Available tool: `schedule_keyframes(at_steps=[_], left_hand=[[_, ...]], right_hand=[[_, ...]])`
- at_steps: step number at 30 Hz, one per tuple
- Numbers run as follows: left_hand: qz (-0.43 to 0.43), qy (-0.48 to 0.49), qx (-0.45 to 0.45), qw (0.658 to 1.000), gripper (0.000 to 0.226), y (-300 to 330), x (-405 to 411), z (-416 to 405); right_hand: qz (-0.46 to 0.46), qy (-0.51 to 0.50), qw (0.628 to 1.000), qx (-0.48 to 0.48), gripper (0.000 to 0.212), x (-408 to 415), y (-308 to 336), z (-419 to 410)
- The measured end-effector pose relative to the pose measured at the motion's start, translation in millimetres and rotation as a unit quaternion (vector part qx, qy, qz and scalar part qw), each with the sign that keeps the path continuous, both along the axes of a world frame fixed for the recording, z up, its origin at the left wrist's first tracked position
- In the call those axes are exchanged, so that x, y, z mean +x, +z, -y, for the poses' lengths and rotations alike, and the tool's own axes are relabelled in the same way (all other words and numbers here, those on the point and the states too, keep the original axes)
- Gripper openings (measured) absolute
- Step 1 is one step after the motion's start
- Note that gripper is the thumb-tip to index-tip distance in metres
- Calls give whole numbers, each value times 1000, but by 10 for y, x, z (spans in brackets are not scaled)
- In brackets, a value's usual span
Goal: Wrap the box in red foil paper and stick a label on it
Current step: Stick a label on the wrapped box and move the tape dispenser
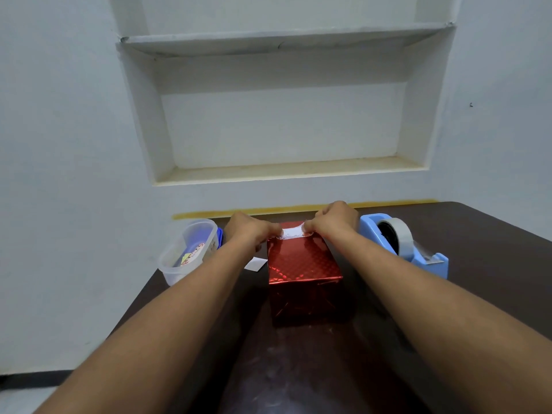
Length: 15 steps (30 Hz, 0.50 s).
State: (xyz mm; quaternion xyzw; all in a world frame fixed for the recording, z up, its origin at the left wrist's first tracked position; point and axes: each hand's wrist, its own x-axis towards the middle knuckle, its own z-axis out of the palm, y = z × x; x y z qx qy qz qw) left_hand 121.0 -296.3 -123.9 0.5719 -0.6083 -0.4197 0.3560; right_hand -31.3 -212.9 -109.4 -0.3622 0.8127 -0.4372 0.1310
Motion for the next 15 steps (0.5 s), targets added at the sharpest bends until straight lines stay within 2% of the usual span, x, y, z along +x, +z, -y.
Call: schedule_keyframes(at_steps=[3, 6, 10, 11, 14, 15], left_hand=[[2, -2, -13, 1000, 34, -34, 15, -18], [-26, 2, -40, 999, 38, -100, 26, 42], [-82, 13, -62, 995, 17, -202, 2, 139], [-91, -2, -56, 994, 23, -221, -23, 150], [-88, -71, -19, 993, 72, -314, -134, 166], [-79, -85, -2, 993, 81, -344, -162, 147]], right_hand=[[-23, -3, 1000, -14, 30, -15, -58, 1], [-44, -13, 999, -24, 28, -55, -105, 22], [-37, -1, 999, -24, 22, -39, -88, 50], [-25, 6, 999, -26, 20, -23, -85, 64], [12, 30, 999, 3, 39, 24, -117, 109], [27, 33, 999, 7, 42, 16, -148, 129]])
